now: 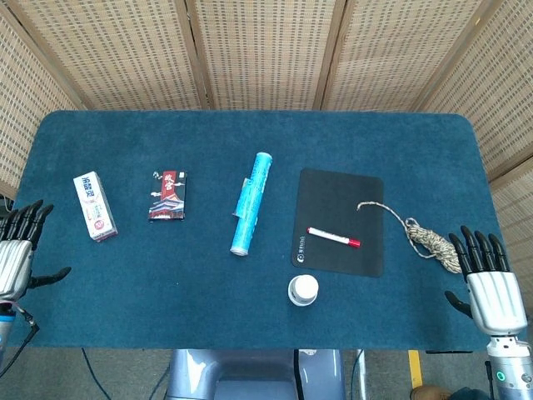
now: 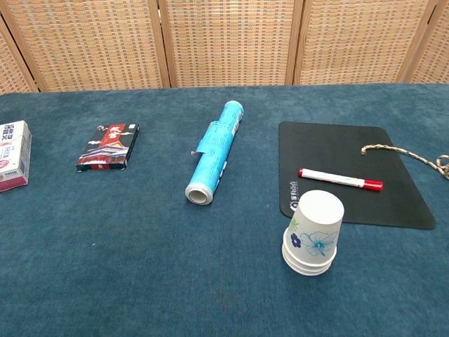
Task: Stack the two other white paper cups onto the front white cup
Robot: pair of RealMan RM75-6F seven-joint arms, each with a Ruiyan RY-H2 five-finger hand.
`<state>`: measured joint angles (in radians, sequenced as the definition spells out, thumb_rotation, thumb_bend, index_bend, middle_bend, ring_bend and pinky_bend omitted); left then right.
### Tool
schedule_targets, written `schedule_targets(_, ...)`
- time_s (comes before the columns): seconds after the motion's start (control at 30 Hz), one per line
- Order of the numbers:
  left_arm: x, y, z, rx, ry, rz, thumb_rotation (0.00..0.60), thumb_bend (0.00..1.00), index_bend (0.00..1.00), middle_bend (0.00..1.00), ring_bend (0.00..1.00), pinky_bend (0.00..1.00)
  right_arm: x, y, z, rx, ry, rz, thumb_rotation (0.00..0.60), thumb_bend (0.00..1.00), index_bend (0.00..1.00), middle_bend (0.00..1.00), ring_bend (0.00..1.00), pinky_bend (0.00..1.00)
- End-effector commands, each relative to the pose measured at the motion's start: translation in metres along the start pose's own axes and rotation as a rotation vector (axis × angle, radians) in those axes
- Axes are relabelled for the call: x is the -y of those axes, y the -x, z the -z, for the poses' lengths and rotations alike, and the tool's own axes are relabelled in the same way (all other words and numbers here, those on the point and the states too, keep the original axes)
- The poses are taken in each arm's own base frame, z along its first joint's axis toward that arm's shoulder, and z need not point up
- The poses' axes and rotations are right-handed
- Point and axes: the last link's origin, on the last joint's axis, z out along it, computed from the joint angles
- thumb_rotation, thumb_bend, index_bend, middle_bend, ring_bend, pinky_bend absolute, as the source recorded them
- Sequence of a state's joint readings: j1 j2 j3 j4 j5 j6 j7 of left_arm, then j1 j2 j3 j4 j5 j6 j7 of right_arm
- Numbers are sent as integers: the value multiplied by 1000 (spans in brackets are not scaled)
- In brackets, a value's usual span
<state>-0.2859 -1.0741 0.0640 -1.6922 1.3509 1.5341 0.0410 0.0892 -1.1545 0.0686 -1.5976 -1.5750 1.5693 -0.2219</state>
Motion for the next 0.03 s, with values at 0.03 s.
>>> schedule_targets(0.03,3,1,17,9,16,-1,600,0,0,0,0,0,0,-2,1,-2,-3,-4,600,0,0,0,0,0)
